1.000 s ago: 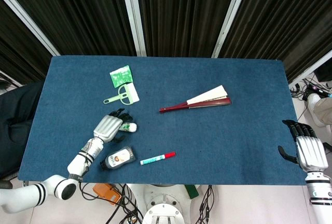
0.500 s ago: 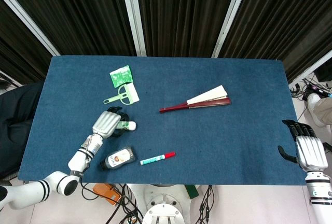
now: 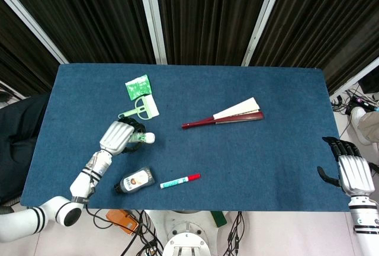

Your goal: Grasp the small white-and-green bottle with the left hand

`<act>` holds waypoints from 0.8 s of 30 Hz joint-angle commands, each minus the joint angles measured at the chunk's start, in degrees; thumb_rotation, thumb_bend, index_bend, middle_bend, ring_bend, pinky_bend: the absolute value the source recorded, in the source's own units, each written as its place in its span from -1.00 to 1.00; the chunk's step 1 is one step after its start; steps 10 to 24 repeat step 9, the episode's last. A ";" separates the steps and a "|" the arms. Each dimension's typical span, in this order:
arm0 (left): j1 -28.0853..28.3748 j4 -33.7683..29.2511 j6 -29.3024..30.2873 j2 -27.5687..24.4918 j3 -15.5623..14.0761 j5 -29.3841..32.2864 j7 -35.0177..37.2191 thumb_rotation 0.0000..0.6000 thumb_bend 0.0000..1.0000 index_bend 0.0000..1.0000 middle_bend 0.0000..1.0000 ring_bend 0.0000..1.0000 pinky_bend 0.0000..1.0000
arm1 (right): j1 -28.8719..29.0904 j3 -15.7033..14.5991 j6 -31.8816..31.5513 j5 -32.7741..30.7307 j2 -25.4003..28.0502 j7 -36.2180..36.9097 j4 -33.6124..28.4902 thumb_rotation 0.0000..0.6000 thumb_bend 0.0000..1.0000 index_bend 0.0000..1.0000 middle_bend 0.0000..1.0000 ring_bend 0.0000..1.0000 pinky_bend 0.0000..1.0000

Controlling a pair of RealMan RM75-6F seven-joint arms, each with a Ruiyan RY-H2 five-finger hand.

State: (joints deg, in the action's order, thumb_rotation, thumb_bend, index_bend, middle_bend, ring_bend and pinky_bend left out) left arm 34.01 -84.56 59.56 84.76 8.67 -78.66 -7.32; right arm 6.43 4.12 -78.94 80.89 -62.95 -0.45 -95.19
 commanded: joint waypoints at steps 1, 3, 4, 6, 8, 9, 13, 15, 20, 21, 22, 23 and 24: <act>0.13 -9.36 2.43 -8.01 2.90 -0.80 0.00 1.00 -0.11 0.14 0.18 -0.44 -0.47 | 0.03 -0.03 0.04 0.05 -0.03 -0.10 0.00 1.00 -0.16 -0.57 -0.56 -0.59 -0.66; 0.15 -12.83 2.78 -11.04 3.97 -0.39 -0.23 1.00 -0.12 0.14 0.18 -0.44 -0.47 | 0.04 -0.06 0.05 0.09 -0.03 -0.20 -0.04 1.00 -0.16 -0.58 -0.56 -0.59 -0.66; 0.13 -14.97 3.00 -13.00 4.69 -0.13 -0.04 1.00 -0.12 0.14 0.18 -0.44 -0.47 | 0.04 -0.08 0.04 0.11 -0.03 -0.24 -0.05 1.00 -0.16 -0.58 -0.56 -0.59 -0.66; -0.04 -17.85 3.53 -15.73 5.78 0.18 0.84 1.00 -0.12 0.14 0.18 -0.44 -0.47 | 0.01 -0.08 -0.04 0.15 -0.05 -0.24 -0.05 1.00 -0.16 -0.58 -0.56 -0.59 -0.66; -0.38 -20.74 4.06 -18.78 6.80 0.31 2.46 1.00 -0.12 0.14 0.18 -0.44 -0.47 | 0.00 -0.08 0.00 0.09 -0.02 -0.21 -0.08 1.00 -0.16 -0.57 -0.56 -0.59 -0.66; -0.57 -21.84 4.26 -20.03 7.15 0.30 3.30 1.00 -0.12 0.14 0.18 -0.44 -0.47 | 0.01 -0.08 0.04 0.06 -0.01 -0.20 -0.09 1.00 -0.16 -0.57 -0.56 -0.59 -0.66; -0.57 -21.84 4.26 -20.03 7.15 0.30 3.30 1.00 -0.12 0.14 0.18 -0.44 -0.47 | 0.01 -0.08 0.04 0.06 -0.01 -0.20 -0.09 1.00 -0.16 -0.57 -0.56 -0.59 -0.66; -0.57 -21.84 4.26 -20.03 7.15 0.30 3.30 1.00 -0.12 0.14 0.18 -0.44 -0.47 | 0.01 -0.08 0.04 0.06 -0.01 -0.20 -0.09 1.00 -0.16 -0.57 -0.56 -0.59 -0.66; -0.57 -21.84 4.26 -20.03 7.15 0.30 3.30 1.00 -0.12 0.14 0.18 -0.44 -0.47 | 0.01 -0.08 0.04 0.06 -0.01 -0.20 -0.09 1.00 -0.16 -0.57 -0.56 -0.59 -0.66; -0.57 -21.84 4.26 -20.03 7.15 0.30 3.30 1.00 -0.12 0.14 0.18 -0.44 -0.47 | 0.01 -0.08 0.04 0.06 -0.01 -0.20 -0.09 1.00 -0.16 -0.57 -0.56 -0.59 -0.66; -0.57 -21.84 4.26 -20.03 7.15 0.30 3.30 1.00 -0.12 0.14 0.18 -0.44 -0.47 | 0.01 -0.08 0.04 0.06 -0.01 -0.20 -0.09 1.00 -0.16 -0.57 -0.56 -0.59 -0.66; -0.57 -21.84 4.26 -20.03 7.15 0.30 3.30 1.00 -0.12 0.14 0.18 -0.44 -0.47 | 0.01 -0.08 0.04 0.06 -0.01 -0.20 -0.09 1.00 -0.16 -0.57 -0.56 -0.59 -0.66; -0.57 -21.84 4.26 -20.03 7.15 0.30 3.30 1.00 -0.12 0.14 0.18 -0.44 -0.47 | 0.01 -0.08 0.04 0.06 -0.01 -0.20 -0.09 1.00 -0.16 -0.57 -0.56 -0.59 -0.66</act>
